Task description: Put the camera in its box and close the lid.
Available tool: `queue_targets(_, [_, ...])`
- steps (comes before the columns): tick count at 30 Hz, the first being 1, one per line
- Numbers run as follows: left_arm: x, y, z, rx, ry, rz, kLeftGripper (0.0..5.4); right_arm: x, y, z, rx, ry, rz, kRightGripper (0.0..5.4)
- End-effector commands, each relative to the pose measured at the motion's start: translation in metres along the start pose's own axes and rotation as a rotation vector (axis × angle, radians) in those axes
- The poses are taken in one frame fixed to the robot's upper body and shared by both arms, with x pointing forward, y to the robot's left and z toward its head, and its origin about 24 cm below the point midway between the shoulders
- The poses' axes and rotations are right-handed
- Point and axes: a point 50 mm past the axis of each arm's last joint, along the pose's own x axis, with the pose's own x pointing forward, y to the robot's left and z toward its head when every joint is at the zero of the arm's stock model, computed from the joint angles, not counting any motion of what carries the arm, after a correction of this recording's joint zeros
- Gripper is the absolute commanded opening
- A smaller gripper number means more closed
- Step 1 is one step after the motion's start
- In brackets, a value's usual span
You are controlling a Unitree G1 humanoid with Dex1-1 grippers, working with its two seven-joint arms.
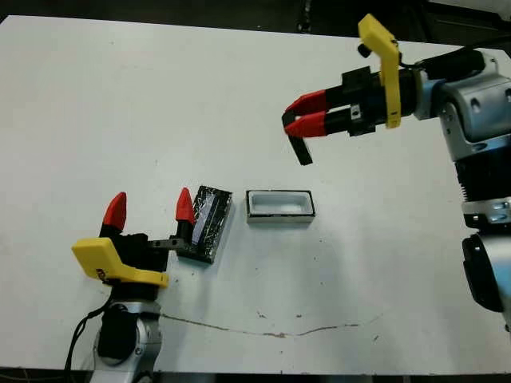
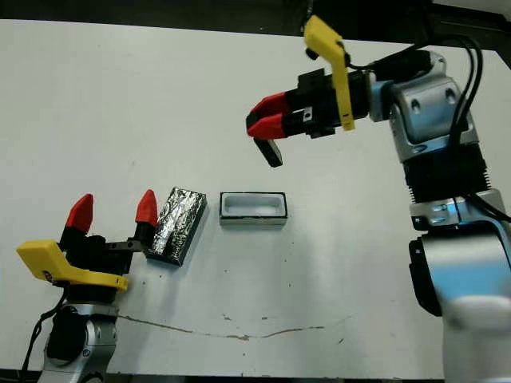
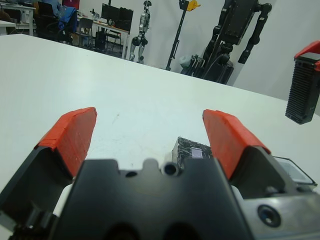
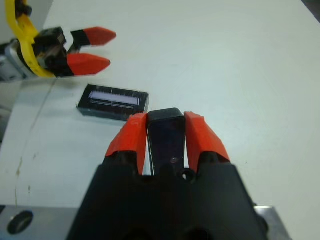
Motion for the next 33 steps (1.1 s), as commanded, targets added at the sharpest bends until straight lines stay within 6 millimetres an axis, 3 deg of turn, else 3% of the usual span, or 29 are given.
queue_targets(1, [-0.003, 0.0, -0.001, -0.001, 0.007, 0.01, 5.4, 0.003, 0.005, -0.005, 0.014, 0.032, 0.014, 1.74])
queue_targets(10, [-0.003, -0.001, -0.001, -0.02, 0.012, 0.017, 5.4, 0.019, 0.016, -0.011, -0.018, 0.112, 0.084, 1.74])
queue_targets(33, [-0.003, -0.002, -0.002, -0.028, 0.017, 0.021, 5.4, 0.026, 0.022, -0.034, -0.026, 0.162, 0.092, 1.74])
